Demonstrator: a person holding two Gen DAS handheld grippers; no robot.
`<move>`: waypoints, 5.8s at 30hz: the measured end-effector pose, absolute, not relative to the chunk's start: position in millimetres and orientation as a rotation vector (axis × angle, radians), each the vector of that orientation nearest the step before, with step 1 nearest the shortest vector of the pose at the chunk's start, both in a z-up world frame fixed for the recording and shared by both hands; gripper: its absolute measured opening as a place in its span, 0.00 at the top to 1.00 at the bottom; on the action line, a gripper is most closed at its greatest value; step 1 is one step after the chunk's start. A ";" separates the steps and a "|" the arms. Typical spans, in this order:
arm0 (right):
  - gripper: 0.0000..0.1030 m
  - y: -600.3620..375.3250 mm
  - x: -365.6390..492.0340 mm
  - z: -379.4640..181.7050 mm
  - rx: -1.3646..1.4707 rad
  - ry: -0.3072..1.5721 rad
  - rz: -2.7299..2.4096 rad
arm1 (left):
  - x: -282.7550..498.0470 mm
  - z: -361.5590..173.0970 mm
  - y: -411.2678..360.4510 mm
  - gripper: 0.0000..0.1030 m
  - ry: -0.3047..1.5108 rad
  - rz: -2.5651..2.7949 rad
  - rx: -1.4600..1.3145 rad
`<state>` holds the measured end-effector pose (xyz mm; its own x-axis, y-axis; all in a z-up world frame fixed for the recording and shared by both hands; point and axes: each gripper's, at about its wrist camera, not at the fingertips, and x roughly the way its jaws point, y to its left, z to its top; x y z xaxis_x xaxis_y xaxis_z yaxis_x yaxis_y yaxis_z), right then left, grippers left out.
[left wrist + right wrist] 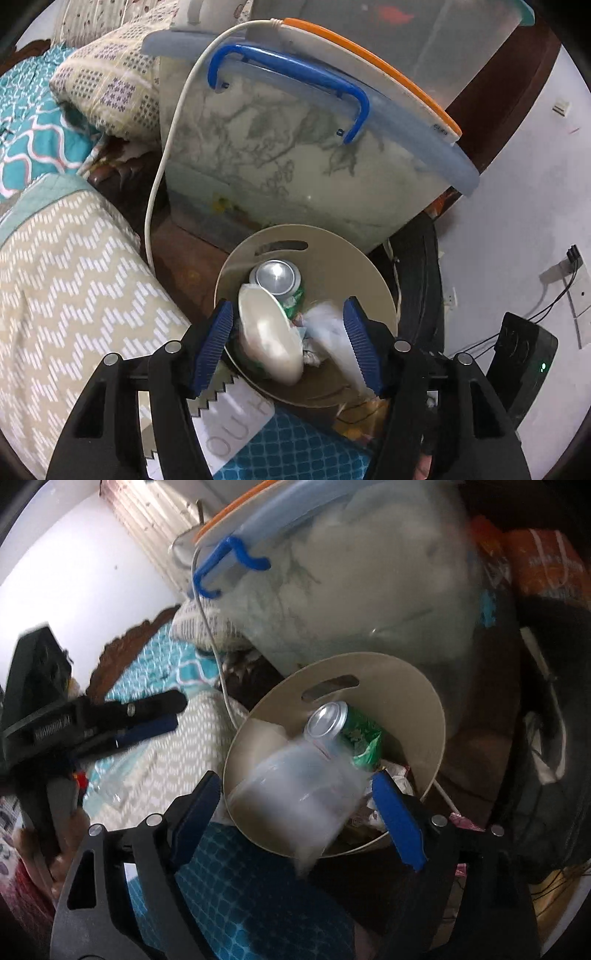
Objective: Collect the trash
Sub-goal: 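Carry cup and tissue pack to the beige bin and open both tools, then move both tools back toward the milk carton and bottle on the bed, then grasp the white-blue milk carton with the left tool, then grasp the clear plastic bottle with the right tool while the left holds the carton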
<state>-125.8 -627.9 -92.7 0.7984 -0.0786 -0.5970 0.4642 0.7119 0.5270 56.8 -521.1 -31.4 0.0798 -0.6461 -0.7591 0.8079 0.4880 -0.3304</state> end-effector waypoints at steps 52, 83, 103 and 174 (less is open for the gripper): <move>0.21 -279.1 -24.9 -73.4 0.478 0.653 0.141 | 18.3 -45.3 -50.0 0.30 0.768 -0.494 0.045; 0.21 -278.7 -21.6 -74.5 0.480 0.656 0.141 | 17.1 -46.0 -47.9 0.16 0.760 -0.495 0.038; 0.21 -278.7 -21.1 -74.9 0.482 0.656 0.144 | 25.0 -43.7 -34.9 0.08 0.792 -0.473 -0.022; 0.38 -273.2 -30.9 -35.0 0.242 0.879 0.199 | 80.2 -55.3 -10.1 0.51 0.953 -0.527 -0.153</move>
